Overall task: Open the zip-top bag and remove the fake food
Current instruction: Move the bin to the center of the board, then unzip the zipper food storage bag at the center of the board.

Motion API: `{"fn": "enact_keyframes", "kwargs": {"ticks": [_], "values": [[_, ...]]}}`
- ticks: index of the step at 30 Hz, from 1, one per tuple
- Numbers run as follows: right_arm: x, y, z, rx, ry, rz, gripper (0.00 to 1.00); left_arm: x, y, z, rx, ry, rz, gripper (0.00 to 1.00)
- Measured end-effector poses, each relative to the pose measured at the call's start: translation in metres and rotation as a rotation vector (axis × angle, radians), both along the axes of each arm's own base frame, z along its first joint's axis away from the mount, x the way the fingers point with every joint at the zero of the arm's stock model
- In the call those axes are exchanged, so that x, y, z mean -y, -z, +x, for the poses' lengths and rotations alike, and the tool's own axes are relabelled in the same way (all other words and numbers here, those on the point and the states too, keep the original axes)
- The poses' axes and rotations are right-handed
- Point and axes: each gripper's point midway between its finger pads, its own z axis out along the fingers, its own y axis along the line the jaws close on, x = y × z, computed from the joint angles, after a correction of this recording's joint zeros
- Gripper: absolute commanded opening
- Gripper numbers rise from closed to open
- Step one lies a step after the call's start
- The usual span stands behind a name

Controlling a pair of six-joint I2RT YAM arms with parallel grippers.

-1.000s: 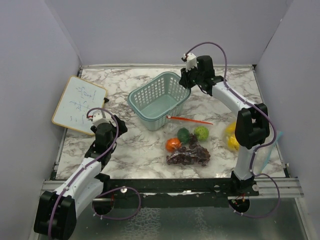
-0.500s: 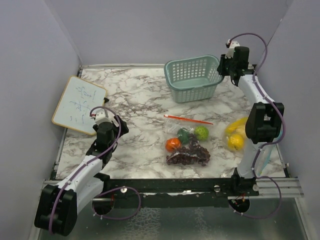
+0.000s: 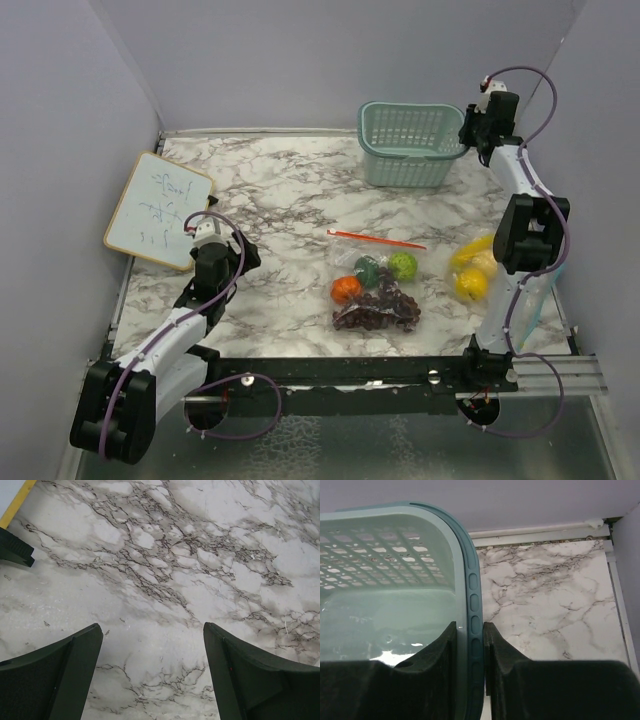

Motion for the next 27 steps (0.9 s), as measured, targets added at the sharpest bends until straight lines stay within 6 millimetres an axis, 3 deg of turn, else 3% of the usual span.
{"fn": "enact_keyframes", "kwargs": {"ticks": [4, 8, 13, 17, 20, 25, 27], "values": [[0.001, -0.001, 0.007, 0.016, -0.004, -0.007, 0.1, 0.001, -0.001, -0.001, 0.0, 0.008, -0.004, 0.85], [-0.001, -0.003, 0.008, 0.022, -0.014, -0.001, 0.43, 0.002, -0.008, -0.001, 0.021, 0.009, -0.011, 0.85], [-0.003, -0.008, 0.005, 0.043, -0.011, 0.013, 0.68, 0.007, -0.008, -0.002, 0.028, 0.035, -0.016, 0.85], [-0.007, -0.019, -0.019, 0.062, -0.007, 0.035, 0.76, 0.027, 0.001, -0.003, 0.004, 0.12, 0.015, 0.9], [-0.012, -0.042, -0.04, 0.11, -0.01, 0.056, 0.78, 0.053, 0.0, 0.001, 0.014, 0.217, 0.026, 0.99], [-0.03, -0.088, -0.094, 0.244, -0.05, 0.121, 0.78, 0.102, -0.013, 0.023, 0.1, 0.382, -0.039, 0.99], [-0.038, -0.1, -0.115, 0.285, -0.075, 0.15, 0.78, 0.119, -0.018, 0.036, 0.125, 0.441, -0.06, 0.94]]}}
